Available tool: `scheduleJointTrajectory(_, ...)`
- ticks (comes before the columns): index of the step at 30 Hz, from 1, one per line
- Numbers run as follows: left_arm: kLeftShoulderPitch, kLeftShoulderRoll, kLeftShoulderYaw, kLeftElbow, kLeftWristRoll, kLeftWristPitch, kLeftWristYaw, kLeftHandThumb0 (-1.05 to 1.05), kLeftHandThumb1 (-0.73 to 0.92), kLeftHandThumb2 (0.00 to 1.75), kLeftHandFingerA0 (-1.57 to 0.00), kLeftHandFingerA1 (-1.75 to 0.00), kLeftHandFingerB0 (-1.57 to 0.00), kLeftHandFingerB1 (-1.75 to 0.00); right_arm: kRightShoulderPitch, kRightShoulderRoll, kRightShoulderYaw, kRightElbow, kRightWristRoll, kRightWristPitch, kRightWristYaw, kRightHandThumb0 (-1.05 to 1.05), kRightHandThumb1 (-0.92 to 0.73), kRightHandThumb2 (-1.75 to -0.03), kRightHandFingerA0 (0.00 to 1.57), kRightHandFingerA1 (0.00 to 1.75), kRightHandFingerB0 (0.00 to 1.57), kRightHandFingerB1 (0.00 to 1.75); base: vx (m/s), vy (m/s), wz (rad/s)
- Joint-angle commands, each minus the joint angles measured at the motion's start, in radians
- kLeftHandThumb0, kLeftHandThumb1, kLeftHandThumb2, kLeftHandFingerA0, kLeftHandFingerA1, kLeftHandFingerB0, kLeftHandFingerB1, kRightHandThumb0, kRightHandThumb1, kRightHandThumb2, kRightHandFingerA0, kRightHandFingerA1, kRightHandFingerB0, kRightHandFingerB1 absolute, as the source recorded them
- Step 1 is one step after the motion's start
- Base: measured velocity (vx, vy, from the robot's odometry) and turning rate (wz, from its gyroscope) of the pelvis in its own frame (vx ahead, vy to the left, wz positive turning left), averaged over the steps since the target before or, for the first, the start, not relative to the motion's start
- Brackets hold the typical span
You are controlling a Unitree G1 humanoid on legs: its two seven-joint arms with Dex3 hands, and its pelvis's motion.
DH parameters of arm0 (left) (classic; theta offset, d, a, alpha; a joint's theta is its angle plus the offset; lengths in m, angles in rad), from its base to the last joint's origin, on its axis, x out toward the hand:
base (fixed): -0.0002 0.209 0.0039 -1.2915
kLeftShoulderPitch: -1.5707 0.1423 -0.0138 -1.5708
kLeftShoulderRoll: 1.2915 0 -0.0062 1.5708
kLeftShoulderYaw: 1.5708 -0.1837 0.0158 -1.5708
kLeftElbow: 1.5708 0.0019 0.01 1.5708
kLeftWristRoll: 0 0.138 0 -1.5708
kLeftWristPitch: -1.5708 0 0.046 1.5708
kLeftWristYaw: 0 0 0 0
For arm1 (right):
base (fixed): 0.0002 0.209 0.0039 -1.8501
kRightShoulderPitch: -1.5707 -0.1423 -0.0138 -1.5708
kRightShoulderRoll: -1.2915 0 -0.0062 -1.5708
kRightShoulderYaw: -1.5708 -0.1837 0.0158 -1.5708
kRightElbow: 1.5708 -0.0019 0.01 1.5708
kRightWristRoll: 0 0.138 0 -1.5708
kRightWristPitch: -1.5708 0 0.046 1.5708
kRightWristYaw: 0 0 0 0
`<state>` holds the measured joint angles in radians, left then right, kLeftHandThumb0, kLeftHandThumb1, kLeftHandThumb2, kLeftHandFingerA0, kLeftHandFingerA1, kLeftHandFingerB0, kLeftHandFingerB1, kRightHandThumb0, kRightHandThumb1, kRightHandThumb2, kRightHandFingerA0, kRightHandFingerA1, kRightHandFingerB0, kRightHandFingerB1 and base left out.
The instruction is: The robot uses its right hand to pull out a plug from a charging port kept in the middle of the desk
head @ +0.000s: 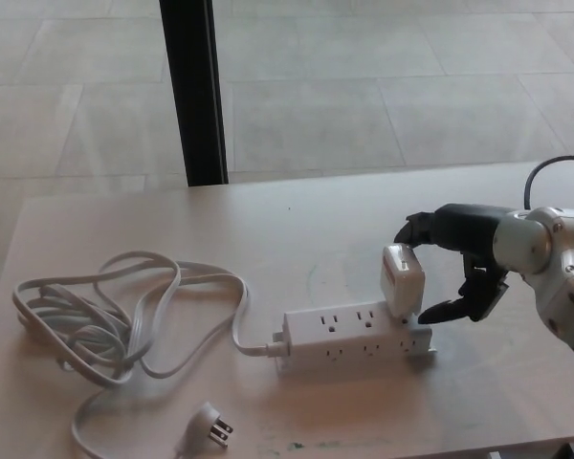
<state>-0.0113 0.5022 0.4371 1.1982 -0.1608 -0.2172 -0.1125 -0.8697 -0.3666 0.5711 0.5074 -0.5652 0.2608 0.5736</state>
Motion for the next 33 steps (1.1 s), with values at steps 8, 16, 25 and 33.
scheduleJointTrajectory(8, 0.002, 0.024, -0.019, 0.010, 0.008, -0.026, 0.001, -0.69, 0.57, 0.59, -0.75, -0.57, -0.64, -0.39, 0.059, 0.017, -0.023, -0.009, -0.040, -0.071, -0.146, -0.63, -0.54, -0.56, 0.72, 1.50, 0.27, 0.35, 0.00, 0.000, 0.00)
scheduleJointTrajectory(16, 0.013, 0.021, -0.019, 0.003, 0.000, -0.026, -0.006, -0.70, 0.59, 0.60, -0.73, -0.58, -0.66, -0.41, 0.106, 0.016, -0.062, -0.007, -0.033, -0.130, -0.238, -0.30, -0.64, -0.61, 0.76, 1.40, 0.75, 0.55, 0.00, 0.000, 0.00)
scheduleJointTrajectory(25, 0.006, 0.020, -0.014, 0.012, -0.006, -0.019, -0.006, -0.68, 0.60, 0.59, -0.75, -0.55, -0.64, -0.39, 0.134, 0.024, -0.054, -0.036, -0.067, -0.127, -0.292, -0.29, -0.57, -0.68, 0.90, 1.54, 0.92, 0.69, 0.00, 0.000, 0.00)
scheduleJointTrajectory(33, 0.005, 0.020, -0.013, 0.013, -0.008, -0.017, -0.010, -0.69, 0.62, 0.60, -0.76, -0.53, -0.66, -0.40, 0.132, 0.064, -0.032, -0.037, -0.097, -0.117, -0.321, -0.32, -0.56, -0.72, 0.87, 1.63, 0.88, 0.78, 0.00, 0.000, 0.00)
